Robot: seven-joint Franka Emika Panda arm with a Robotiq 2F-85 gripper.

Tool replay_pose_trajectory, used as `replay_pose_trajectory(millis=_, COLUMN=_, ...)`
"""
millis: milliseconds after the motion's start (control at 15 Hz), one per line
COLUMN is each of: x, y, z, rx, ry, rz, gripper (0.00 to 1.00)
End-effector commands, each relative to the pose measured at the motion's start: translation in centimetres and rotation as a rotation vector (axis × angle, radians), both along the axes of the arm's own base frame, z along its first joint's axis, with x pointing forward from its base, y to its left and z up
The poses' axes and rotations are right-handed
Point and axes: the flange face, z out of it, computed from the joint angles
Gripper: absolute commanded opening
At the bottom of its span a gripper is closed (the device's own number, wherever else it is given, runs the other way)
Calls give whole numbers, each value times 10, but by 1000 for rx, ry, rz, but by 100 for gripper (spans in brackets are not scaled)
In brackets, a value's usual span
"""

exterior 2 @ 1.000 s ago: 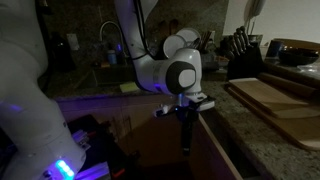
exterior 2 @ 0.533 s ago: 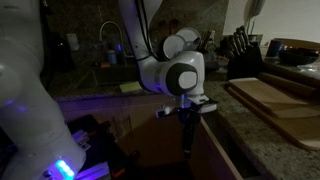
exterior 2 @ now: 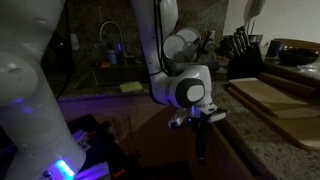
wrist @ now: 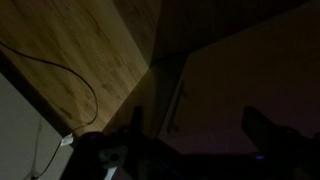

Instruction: Close the top drawer

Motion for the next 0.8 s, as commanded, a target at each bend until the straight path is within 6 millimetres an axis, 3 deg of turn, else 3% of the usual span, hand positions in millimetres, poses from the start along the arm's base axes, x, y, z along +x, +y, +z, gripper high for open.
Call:
replay_pose_trajectory(millis=0, x=34, y=-5, z=-13, rx=-193, ry=-59, rz=72, gripper=100)
replay_pose_trajectory(millis=133, x=39, y=-1, z=-17, rx=-239, ry=-70, rz=66, gripper=100)
replay_pose_trajectory(millis=200, x=34, y=8, z=-20, rx=-156, ry=-18, rz=53, gripper=100)
replay_pose_trajectory(millis=333, x=35, y=10, z=-14, rx=-185, ry=-45, rz=47, gripper=100)
replay_pose_trajectory(millis=400, x=32, y=22, z=-9, rx=-76, ry=-6, rz=107, gripper=100)
replay_pose_trajectory(millis=533, x=32, y=39, z=2, rx=-19, ry=-29, rz=196, gripper=100)
replay_pose_trajectory(millis=733, x=40, y=61, z=40, rx=62, ry=-68, rz=313, gripper=100)
